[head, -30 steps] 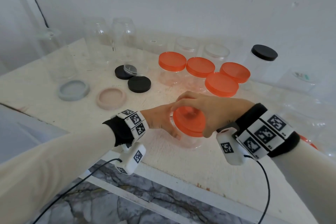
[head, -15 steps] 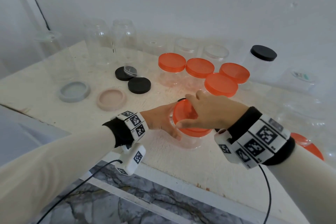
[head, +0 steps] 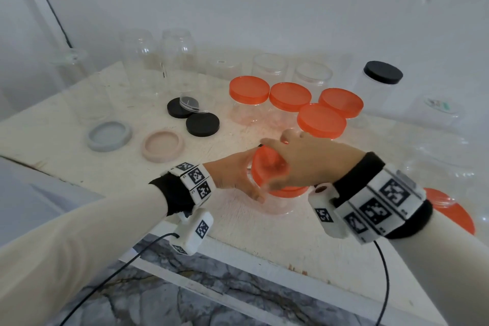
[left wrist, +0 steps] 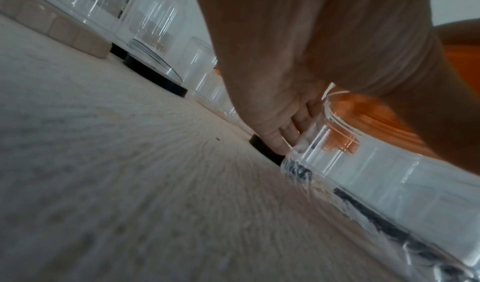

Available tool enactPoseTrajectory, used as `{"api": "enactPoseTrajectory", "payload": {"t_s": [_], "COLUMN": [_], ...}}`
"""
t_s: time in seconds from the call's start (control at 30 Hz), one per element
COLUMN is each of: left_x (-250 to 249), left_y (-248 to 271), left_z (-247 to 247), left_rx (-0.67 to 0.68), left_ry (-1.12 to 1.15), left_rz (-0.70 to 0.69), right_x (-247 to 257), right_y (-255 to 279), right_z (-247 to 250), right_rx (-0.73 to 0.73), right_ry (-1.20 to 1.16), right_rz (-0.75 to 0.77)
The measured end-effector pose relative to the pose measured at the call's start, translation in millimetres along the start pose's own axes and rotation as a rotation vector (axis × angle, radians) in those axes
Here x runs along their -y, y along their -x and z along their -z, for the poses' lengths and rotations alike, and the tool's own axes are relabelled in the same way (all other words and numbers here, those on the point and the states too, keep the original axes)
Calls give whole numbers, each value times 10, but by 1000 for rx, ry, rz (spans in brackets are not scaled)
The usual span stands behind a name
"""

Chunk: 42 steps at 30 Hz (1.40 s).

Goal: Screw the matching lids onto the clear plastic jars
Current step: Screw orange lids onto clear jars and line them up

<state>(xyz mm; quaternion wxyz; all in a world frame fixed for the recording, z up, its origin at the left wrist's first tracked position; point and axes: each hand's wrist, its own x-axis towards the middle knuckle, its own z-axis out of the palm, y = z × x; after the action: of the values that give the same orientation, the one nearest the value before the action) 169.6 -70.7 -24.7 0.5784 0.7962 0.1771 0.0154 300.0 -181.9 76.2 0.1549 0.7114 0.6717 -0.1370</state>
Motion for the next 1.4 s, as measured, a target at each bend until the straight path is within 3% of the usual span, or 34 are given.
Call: {"api": "enactPoseTrajectory", "payload": {"t_s": [0.07, 0.13, 0.4, 0.63, 0.83, 1.03, 1.27, 1.4], "left_x": [3, -2, -34, -26, -3, -33, -15, -28], "left_y": [1, 5, 20, 14, 12, 17, 20, 13], "left_z": [4, 2, 3, 2, 5, -7, -5, -4], "left_rx": [-8, -3, -1, -14, -4, -8, 5, 4], "left_ry": [0, -19, -18, -50, -18, -45, 1, -15], "left_rz": [1, 3, -10, 8, 12, 8, 2, -2], "right_x": [-48, -64, 26, -57, 44, -63, 88, 23], "right_y": [43, 50, 11, 49, -12, 49, -8, 14], "right_z": [72, 90, -27, 90, 1, 121, -53, 8], "right_rx": [120, 128, -161, 80, -138, 130, -106, -51], "right_ry": [-78, -116, 84, -119, 76, -122, 14, -96], "right_rz": [124, 176, -41, 203, -35, 178, -103, -28]}}
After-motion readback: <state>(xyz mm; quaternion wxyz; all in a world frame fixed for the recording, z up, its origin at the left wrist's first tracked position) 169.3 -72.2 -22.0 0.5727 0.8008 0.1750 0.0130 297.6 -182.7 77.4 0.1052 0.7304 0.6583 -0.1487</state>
